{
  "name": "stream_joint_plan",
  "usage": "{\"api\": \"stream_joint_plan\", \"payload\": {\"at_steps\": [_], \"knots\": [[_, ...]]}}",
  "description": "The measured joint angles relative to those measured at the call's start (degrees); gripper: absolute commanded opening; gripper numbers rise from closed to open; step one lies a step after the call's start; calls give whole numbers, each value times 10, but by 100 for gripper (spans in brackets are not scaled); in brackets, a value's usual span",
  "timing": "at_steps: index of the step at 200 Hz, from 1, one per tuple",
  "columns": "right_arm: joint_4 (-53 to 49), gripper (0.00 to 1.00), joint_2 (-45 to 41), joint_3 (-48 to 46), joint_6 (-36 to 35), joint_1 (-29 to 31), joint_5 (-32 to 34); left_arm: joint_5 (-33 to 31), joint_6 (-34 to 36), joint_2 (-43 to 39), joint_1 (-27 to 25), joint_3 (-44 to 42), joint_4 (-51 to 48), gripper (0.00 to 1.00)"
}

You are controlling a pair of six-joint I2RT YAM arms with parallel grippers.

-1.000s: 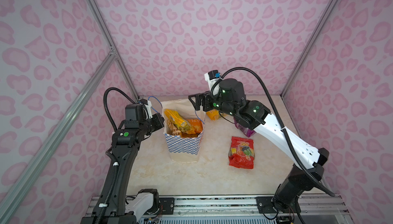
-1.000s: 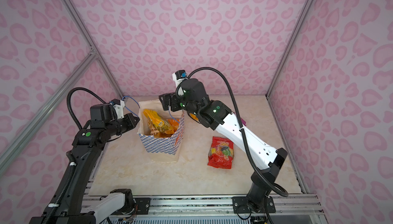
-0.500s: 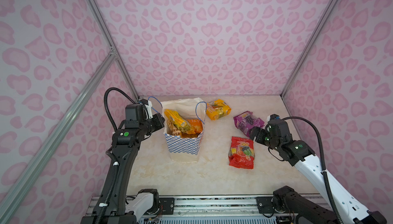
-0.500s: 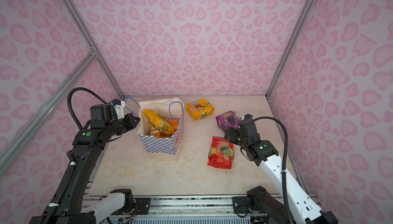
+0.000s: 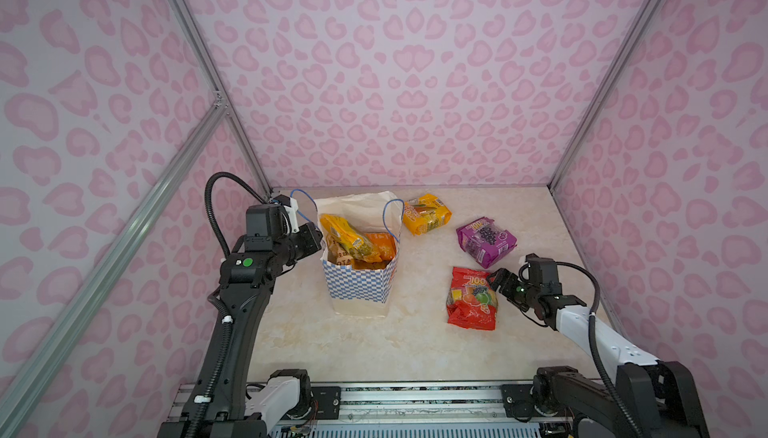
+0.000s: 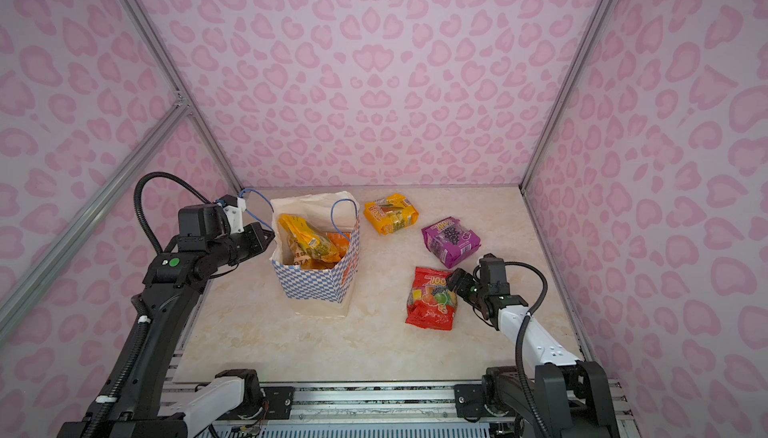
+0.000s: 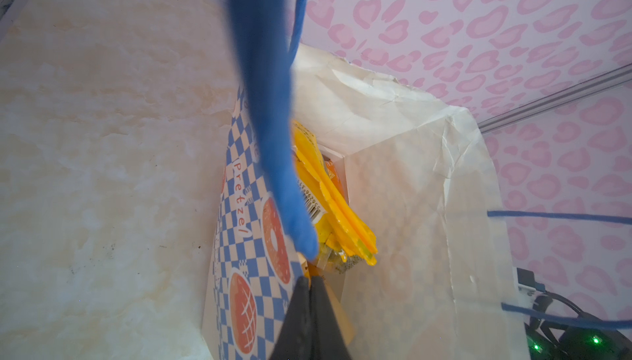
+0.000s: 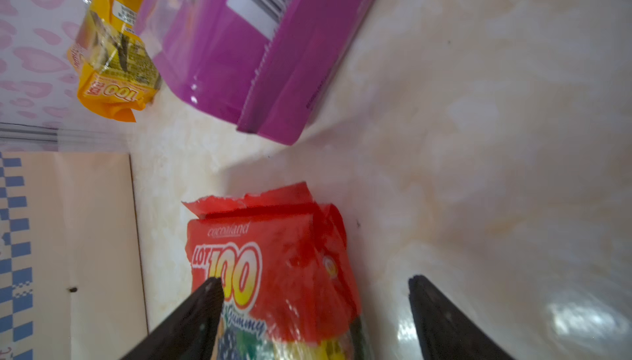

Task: Place the snacks into the paper bag
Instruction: 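Lower the right gripper onto the red assorted gummy bag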

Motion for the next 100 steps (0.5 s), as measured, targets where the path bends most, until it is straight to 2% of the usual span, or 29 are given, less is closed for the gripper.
{"api": "stream_joint_plan", "payload": {"at_steps": [20, 34, 73, 100], "knots": [[76, 83, 45, -5, 5, -24, -38, 0, 0, 0, 0, 0, 0, 6], [124, 78, 81, -5, 4, -27, -66, 0, 0, 0, 0, 0, 0, 6], [246, 73, 150, -30, 15, -38, -126, 0, 0, 1, 0, 2, -2, 7], [303, 62, 193, -32, 17, -39, -150, -2, 0, 1, 0, 5, -3, 7]]}}
